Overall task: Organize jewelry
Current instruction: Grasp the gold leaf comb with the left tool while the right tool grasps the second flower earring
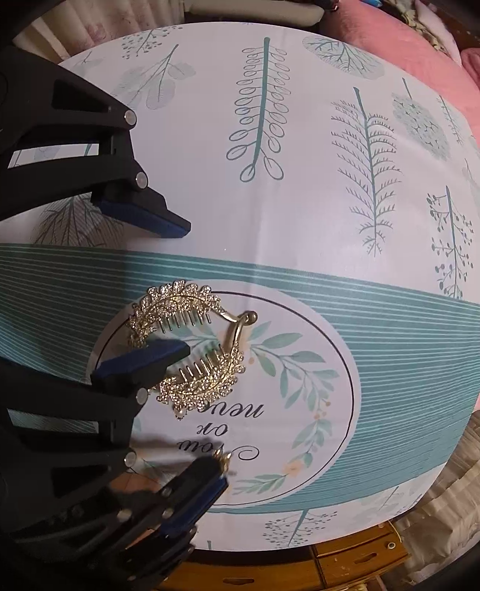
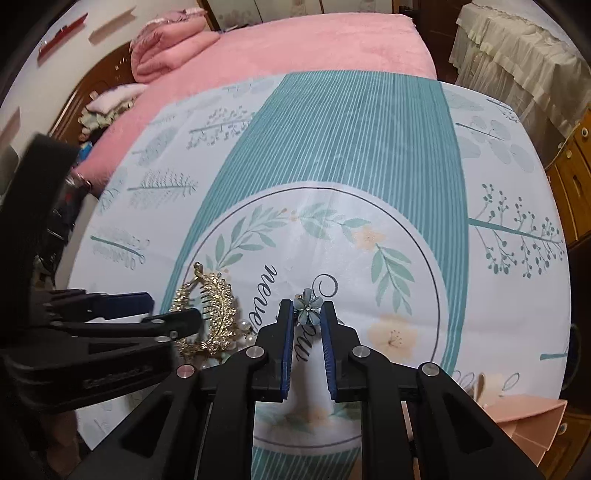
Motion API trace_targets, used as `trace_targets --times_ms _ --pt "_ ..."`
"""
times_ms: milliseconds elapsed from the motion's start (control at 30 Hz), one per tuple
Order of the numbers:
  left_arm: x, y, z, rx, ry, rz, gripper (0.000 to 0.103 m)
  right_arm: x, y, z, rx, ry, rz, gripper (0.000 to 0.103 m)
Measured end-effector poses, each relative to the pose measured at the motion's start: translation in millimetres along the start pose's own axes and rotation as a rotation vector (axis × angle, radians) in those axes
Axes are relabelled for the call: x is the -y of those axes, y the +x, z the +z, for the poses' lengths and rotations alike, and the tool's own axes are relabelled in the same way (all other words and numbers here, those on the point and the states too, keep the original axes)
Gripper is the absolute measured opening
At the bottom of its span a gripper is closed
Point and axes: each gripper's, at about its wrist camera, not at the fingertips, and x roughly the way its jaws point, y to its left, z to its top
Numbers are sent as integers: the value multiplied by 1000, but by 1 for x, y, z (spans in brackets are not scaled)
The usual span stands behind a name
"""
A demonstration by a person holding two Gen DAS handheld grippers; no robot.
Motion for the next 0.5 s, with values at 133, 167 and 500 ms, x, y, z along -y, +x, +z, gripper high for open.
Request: trace_targets --times_ms 133,167,500 --pt "2 2 -2 0 8 8 58 4 -21 -7 27 25 32 14" --pt "3 2 -2 -1 8 11 58 4 -25 -10 31 26 41 14" --pt "7 2 -9 26 64 22 21 -11 -54 -44 32 -6 62 14"
